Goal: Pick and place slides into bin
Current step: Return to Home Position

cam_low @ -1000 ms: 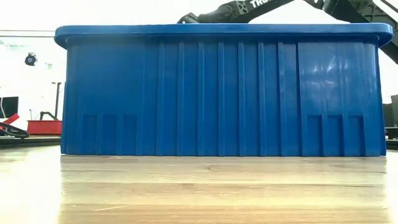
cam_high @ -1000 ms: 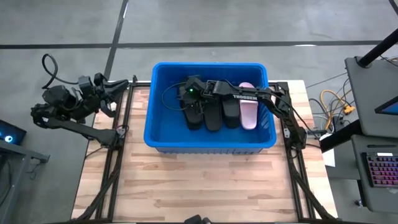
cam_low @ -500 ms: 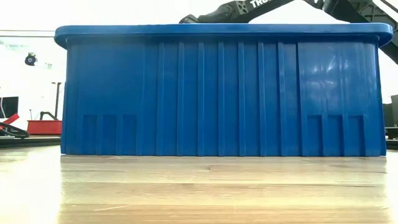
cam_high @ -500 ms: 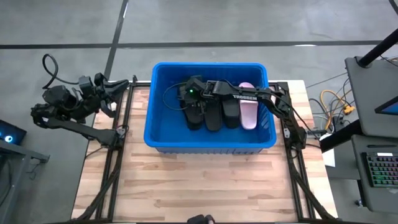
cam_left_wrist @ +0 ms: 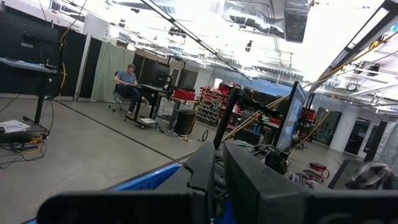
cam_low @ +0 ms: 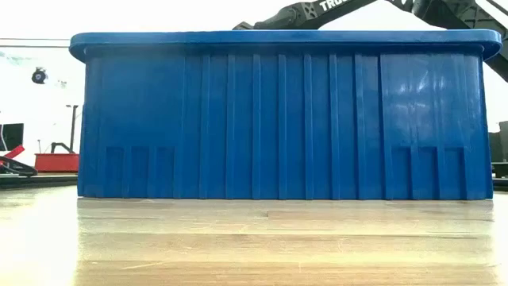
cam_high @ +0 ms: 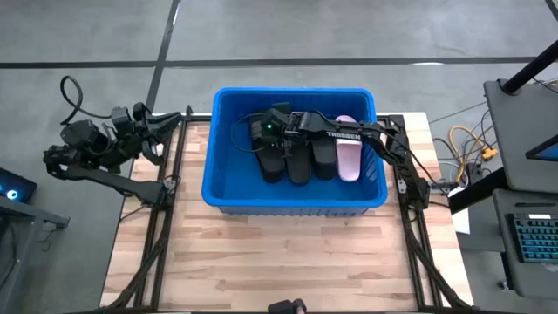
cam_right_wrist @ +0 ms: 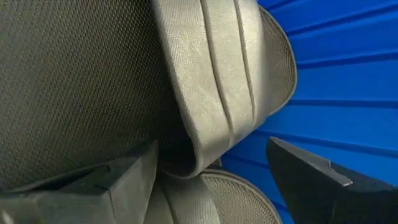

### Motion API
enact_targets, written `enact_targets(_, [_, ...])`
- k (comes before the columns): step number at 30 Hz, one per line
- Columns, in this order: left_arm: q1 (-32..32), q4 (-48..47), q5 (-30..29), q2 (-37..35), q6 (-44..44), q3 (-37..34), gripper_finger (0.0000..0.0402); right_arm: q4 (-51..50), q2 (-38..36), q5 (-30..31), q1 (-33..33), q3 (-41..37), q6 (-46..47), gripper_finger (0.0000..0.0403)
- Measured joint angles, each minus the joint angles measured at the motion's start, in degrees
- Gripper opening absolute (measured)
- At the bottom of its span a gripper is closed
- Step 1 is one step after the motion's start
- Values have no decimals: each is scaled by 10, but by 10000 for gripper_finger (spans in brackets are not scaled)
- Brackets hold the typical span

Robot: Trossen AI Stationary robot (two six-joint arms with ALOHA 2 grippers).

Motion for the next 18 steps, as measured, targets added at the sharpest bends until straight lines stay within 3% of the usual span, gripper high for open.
enact_targets(18, [0, 0, 0, 0, 0, 0, 20, -20, -6, 0, 0, 0, 19, 320])
